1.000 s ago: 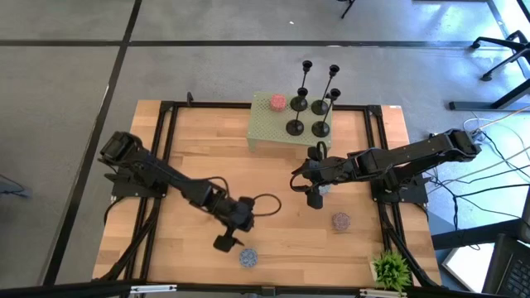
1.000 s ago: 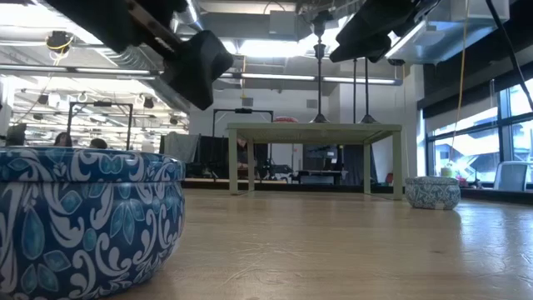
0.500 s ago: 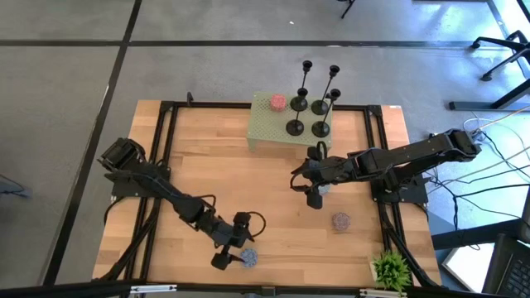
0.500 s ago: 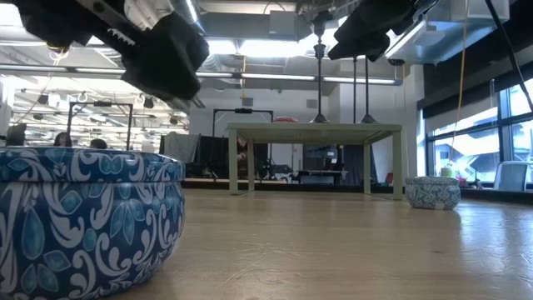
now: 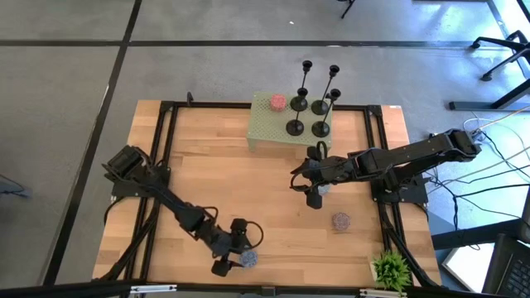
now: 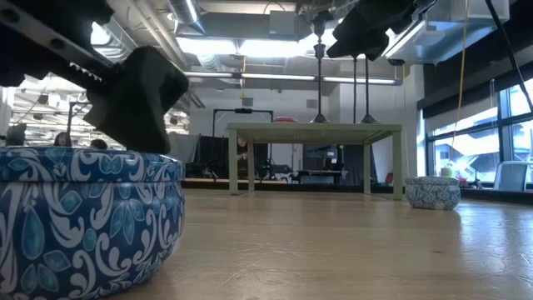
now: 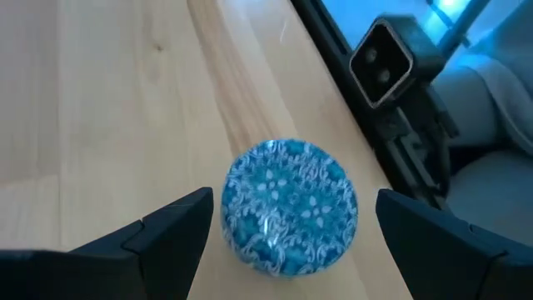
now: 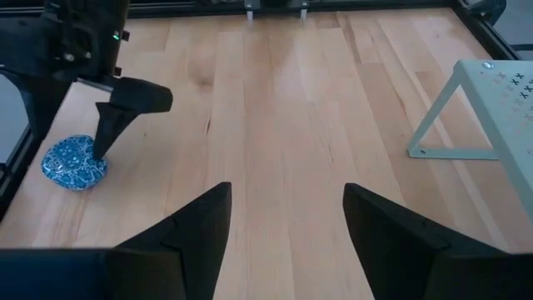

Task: Pick & Place candle stick holders
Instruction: Put the dark blue scented candle on the shelf aligned with the other pink scented candle

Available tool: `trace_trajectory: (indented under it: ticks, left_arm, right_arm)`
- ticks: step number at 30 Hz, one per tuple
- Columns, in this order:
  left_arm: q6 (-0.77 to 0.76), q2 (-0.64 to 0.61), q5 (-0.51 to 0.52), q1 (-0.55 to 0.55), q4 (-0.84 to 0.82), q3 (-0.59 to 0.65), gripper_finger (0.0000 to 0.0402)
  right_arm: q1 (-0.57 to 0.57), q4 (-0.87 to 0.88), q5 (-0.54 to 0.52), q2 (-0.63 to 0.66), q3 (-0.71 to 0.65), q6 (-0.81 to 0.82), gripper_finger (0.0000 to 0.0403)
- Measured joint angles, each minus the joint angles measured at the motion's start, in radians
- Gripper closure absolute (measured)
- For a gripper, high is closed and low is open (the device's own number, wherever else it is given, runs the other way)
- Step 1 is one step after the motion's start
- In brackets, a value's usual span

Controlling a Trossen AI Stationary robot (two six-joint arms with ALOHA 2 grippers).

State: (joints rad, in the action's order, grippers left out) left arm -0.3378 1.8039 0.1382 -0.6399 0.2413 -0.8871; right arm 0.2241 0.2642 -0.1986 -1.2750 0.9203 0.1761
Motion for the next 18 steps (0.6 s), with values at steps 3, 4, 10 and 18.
trace_trajectory:
  ticks: [3, 4, 10, 18]
  left_arm:
    - [0.009, 0.0, 0.043, -0.011, -0.005, 0.0, 0.0068]
    - [0.015, 0.0, 0.053, -0.014, -0.005, 0.0, 0.0068]
    - [0.018, 0.05, 0.048, -0.015, 0.028, 0.0, 0.0068]
    - [0.054, 0.079, 0.026, -0.012, 0.057, 0.0, 0.0068]
  right_arm:
    - [0.0, 0.0, 0.0, 0.0, 0.0, 0.0, 0.0167]
    - [0.0, 0.0, 0.0, 0.0, 0.0, -0.001, 0.0167]
    - [0.0, 0.0, 0.0, 0.0, 0.0, -0.005, 0.0167]
    - [0.0, 0.001, 0.0, 0.0, 0.0, -0.008, 0.0167]
